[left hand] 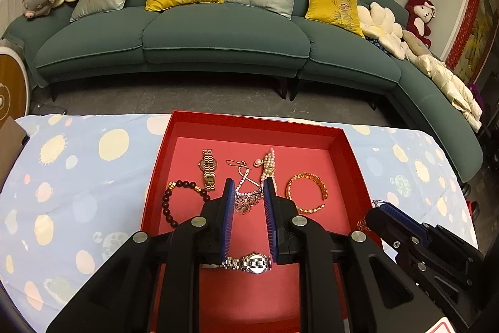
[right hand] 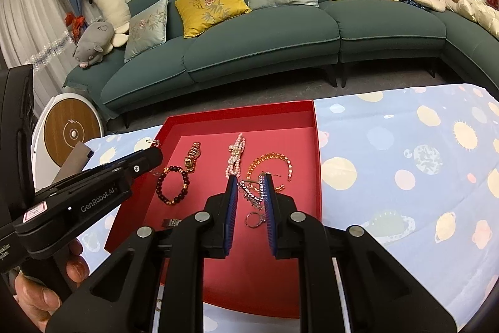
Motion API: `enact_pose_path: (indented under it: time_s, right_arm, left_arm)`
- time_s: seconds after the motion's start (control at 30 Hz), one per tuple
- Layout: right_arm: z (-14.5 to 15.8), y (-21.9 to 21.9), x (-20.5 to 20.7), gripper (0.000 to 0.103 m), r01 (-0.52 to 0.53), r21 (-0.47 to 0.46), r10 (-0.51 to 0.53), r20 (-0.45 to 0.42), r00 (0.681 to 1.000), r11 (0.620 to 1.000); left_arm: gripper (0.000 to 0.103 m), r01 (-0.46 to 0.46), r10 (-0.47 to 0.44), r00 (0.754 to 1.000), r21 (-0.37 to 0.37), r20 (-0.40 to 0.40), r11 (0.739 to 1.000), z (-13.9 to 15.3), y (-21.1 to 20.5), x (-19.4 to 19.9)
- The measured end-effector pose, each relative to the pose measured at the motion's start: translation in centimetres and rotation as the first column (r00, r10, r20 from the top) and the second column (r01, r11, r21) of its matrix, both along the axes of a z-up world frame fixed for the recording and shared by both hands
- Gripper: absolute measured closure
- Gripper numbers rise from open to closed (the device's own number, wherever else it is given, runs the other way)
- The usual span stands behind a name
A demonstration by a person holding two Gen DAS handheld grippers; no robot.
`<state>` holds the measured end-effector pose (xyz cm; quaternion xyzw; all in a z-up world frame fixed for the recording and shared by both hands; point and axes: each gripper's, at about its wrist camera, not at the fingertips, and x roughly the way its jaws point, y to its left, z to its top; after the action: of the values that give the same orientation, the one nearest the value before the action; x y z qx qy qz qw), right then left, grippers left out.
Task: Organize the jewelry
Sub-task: 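Carry the rhinestone earring into the red box and open the right tool, then move the open right tool to the gold hoop earring on the cover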
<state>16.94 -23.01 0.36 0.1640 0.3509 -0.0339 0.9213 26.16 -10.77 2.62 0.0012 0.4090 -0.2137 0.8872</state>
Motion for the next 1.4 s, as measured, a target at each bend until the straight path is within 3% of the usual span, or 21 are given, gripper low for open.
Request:
enact_pose_path:
  time_s: [0.3, 0.43, 0.6, 0.7, 0.9, 1.07, 1.27, 1.4]
  right_arm:
    - [0.3, -0.8, -0.4, 0.082, 0.027, 0.007, -0.027, 0.019, 0.999, 1.0]
    - [1.4, -0.9, -1.0, 0.07, 0.022, 0.009, -0.023, 0.058, 0.998, 1.0]
    - [2.4, -1.0, -1.6, 0.069, 0.01, 0.016, -0.012, 0.086, 0.996, 1.0]
    - [2.9, -0.5, -2.1, 0.069, -0.01, -0.001, 0.01, 0.097, 0.995, 1.0]
    - [3.2, 0.9, -3.7, 0.069, -0.078, -0.031, 0.081, 0.089, 0.993, 0.996]
    - [2.1, 2.3, -6.3, 0.071, -0.166, -0.064, 0.169, 0.041, 0.985, 0.984]
    - [0.6, 2.3, -8.5, 0.072, -0.193, -0.088, 0.193, -0.009, 0.981, 0.977]
    - [0.4, 2.6, -9.7, 0.072, -0.212, -0.065, 0.212, -0.013, 0.977, 0.975]
  left_arm:
    - [0.085, -0.014, 0.011, 0.999, -0.062, -0.042, 0.998, -0.4, -0.3, 0.5]
    - [0.07, -0.002, -0.002, 0.999, -0.085, -0.049, 0.996, -0.1, -0.5, 0.3]
    - [0.07, -0.001, -0.001, 1.0, -0.088, -0.026, 0.996, 1.1, 0.1, -0.3]
    - [0.068, -0.009, 0.009, 1.0, -0.073, -0.006, 0.997, 1.9, 1.1, -0.9]
    - [0.055, -0.071, 0.07, 0.996, 0.019, 0.048, 0.997, 2.4, 4.3, -3.2]
    - [0.055, -0.119, 0.115, 0.992, 0.067, 0.055, 0.991, 2.0, 6.8, -4.7]
    - [0.055, -0.179, 0.182, 0.983, 0.142, -0.01, 0.973, -0.7, 8.8, -5.6]
    - [0.055, -0.2, 0.206, 0.977, 0.088, -0.062, 0.976, -0.9, 10.2, -7.5]
